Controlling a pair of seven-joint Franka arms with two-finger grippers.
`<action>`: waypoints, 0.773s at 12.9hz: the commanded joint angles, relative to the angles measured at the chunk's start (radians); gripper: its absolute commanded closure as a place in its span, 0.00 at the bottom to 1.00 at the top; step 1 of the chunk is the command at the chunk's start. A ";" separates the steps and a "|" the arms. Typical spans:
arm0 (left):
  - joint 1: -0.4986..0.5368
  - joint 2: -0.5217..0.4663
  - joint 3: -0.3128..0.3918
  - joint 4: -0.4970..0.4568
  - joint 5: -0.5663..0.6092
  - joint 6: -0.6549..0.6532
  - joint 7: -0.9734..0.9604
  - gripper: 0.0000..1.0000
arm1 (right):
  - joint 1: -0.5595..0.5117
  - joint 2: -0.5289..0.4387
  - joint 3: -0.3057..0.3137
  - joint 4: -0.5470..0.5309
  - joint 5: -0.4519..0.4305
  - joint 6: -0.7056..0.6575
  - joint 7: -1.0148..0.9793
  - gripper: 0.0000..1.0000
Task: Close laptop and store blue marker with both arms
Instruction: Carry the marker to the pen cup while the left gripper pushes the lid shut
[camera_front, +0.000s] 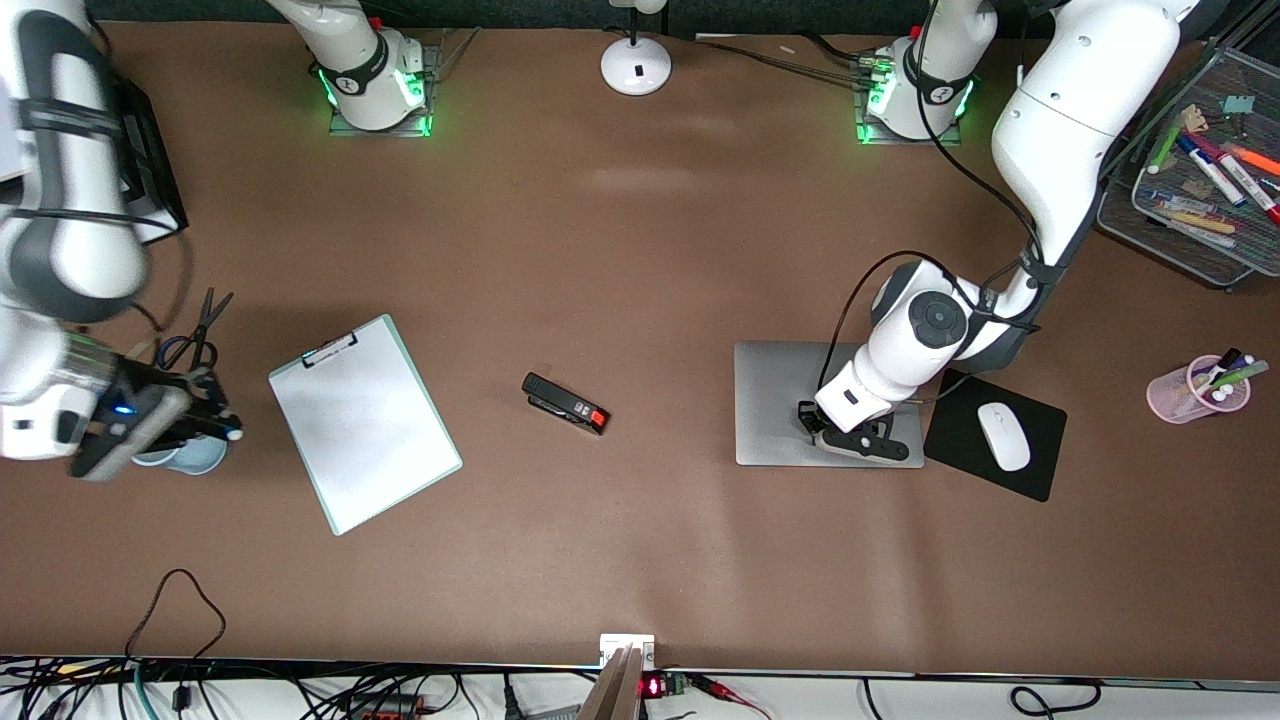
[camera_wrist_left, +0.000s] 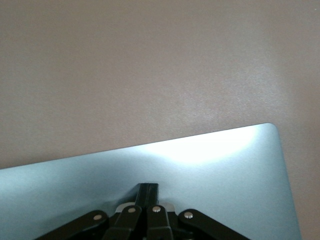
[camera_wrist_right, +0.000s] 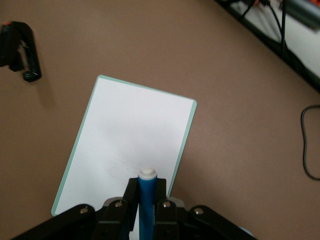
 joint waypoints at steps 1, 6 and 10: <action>0.005 0.002 0.005 0.020 0.029 -0.003 0.005 1.00 | -0.062 0.019 0.009 0.086 0.107 -0.097 -0.167 1.00; 0.015 -0.227 -0.006 0.025 0.032 -0.344 0.054 1.00 | -0.187 0.051 0.009 0.113 0.378 -0.116 -0.549 1.00; 0.019 -0.361 -0.009 0.075 0.011 -0.658 0.186 0.30 | -0.283 0.138 0.009 0.114 0.564 -0.177 -0.867 1.00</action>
